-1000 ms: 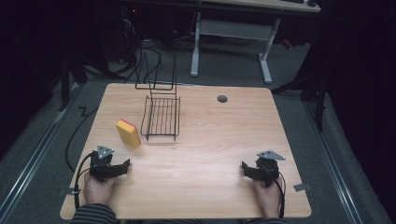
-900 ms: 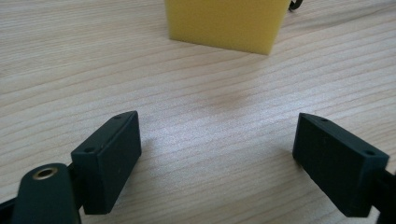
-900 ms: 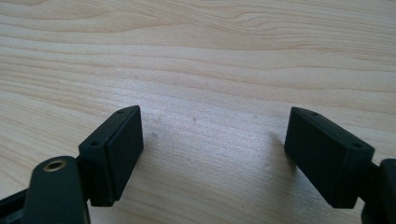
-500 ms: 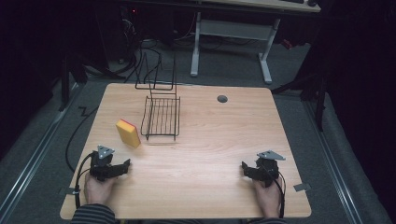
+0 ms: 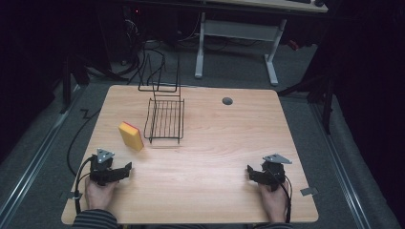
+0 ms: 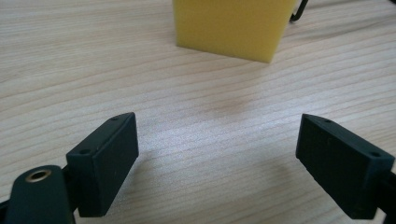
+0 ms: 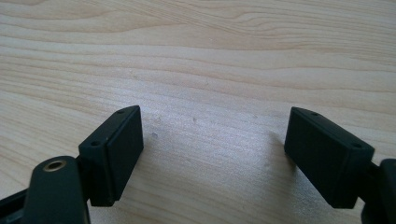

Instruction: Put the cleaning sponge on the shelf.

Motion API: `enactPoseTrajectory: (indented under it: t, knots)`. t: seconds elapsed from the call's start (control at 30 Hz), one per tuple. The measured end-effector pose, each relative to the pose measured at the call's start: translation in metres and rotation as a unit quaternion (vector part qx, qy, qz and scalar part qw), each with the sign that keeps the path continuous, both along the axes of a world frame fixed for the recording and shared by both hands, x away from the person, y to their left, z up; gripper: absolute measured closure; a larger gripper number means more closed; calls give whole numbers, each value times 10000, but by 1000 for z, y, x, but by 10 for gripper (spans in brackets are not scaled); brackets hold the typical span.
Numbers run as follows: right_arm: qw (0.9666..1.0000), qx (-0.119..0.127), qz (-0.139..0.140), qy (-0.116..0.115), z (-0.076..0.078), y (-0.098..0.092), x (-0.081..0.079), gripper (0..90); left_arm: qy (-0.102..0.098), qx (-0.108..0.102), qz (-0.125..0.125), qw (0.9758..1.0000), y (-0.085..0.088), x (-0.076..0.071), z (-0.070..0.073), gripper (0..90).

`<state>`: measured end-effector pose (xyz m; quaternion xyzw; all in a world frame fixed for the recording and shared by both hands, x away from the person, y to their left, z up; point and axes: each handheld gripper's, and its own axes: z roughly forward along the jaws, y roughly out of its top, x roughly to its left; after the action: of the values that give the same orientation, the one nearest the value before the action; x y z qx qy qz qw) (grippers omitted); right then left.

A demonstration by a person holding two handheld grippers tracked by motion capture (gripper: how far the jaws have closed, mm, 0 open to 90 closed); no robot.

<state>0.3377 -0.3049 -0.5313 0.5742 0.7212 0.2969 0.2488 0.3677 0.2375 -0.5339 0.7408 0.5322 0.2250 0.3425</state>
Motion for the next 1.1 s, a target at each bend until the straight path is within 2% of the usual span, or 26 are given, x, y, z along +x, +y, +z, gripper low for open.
enactPoseTrajectory:
  t: [0.33,0.63,1.1]
  knots:
    - [10000,-1,-1,-1,0,0,0,197,-163,-139,-65,9998,1,-9,13,140]
    - [10000,-1,-2,-1,0,0,0,197,-418,-244,-165,9987,-5,-12,36,106]
    - [10000,0,-1,-3,0,0,0,197,-561,-311,-288,9975,-13,-6,53,72]
